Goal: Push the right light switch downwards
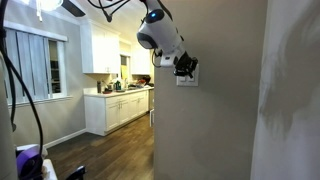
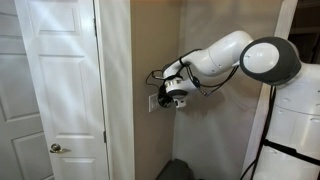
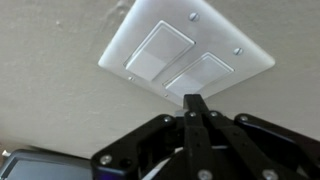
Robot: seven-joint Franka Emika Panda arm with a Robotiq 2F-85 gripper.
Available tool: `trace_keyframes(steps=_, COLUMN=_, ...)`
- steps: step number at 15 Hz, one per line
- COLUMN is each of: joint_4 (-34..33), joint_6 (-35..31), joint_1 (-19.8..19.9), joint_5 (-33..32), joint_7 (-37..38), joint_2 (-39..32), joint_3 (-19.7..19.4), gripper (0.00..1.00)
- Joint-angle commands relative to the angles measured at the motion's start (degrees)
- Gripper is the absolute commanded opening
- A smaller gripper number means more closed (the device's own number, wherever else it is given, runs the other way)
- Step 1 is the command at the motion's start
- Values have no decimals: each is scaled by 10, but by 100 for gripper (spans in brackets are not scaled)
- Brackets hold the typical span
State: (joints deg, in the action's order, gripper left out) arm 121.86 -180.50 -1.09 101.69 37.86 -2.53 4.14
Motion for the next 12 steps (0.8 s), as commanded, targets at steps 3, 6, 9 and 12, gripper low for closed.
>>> trace_keyframes(steps=3, joint_4=-35, joint_6=6, joint_1=1, joint_5=59, joint_7=-13, joint_2=-24, joint_3=-3, gripper=0)
trace_keyframes(steps=6, joint_4=-53, joint_6=1, joint_1=-1, joint_5=69, joint_7=-11, joint_2=-41, joint_3=-2, gripper=0)
trace_keyframes(steps=9, joint_4=-65, joint_6=-2, joint_1=-5, joint_5=61, joint_7=3, joint_2=-58, joint_3=-7, gripper=0)
trace_keyframes(steps=12, joint_4=-63, joint_6=-1, joint_1=-5, joint_5=61, joint_7=3, joint_2=-62, joint_3=-9, gripper=0)
